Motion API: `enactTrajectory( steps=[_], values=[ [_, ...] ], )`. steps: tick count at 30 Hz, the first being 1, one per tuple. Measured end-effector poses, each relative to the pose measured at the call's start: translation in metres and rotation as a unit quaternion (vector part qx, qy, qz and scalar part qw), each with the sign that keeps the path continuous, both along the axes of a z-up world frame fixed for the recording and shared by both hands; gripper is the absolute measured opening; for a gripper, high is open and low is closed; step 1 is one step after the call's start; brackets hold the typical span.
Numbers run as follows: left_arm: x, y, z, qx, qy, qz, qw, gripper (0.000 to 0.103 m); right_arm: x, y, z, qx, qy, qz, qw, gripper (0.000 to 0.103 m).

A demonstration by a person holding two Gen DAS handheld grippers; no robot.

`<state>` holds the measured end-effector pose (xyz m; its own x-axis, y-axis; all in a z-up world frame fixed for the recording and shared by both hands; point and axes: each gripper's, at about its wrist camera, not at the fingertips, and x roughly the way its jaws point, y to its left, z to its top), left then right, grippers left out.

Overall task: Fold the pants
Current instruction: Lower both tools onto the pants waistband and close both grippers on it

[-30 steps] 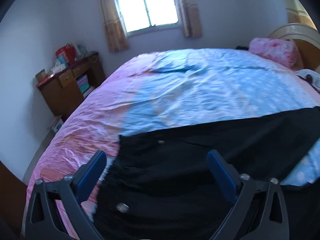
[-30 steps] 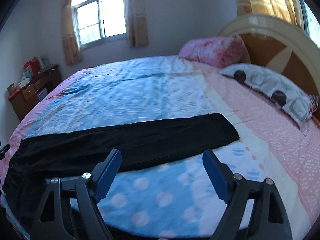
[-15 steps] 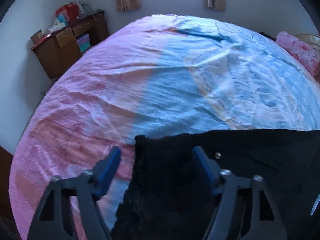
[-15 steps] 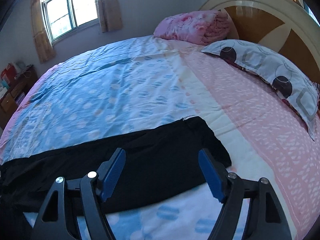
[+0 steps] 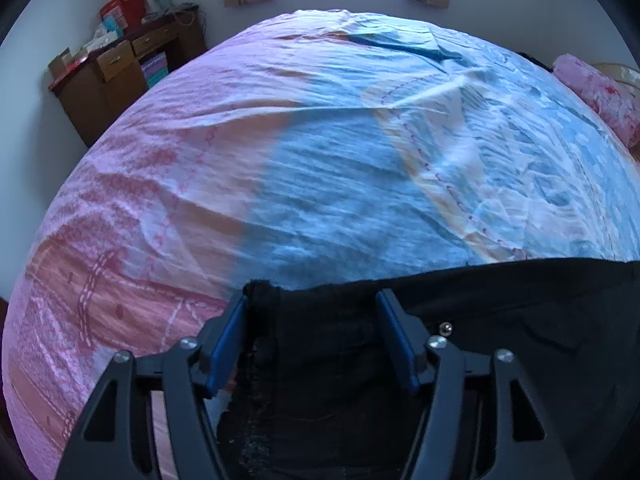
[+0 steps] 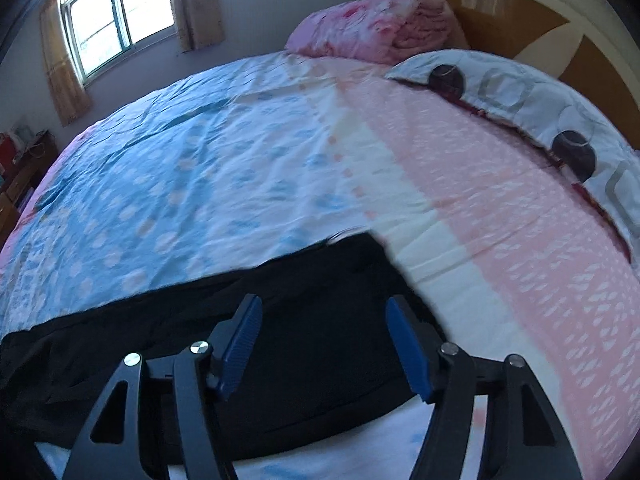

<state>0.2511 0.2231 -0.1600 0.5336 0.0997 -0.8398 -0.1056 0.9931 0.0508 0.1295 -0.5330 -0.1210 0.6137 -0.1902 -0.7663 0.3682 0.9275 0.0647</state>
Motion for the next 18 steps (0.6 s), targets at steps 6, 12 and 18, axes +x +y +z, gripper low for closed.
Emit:
enactTrajectory(
  steps=[6,12,18],
  values=[
    [-0.006,0.001,0.007,-0.024,-0.016,-0.030,0.9991,0.038,0.023,-0.035,-0.002,0.013,0.010,0.004,1.000,0.066],
    [-0.007,0.004,0.004,-0.036,-0.027,-0.035,0.9984,0.036,0.060,-0.061,-0.013,0.045,0.047,0.022,0.998,0.065],
    [-0.003,0.003,0.002,-0.031,-0.022,-0.036,0.9986,0.037,0.081,-0.060,-0.031,0.058,0.083,0.044,0.994,0.053]
  ],
)
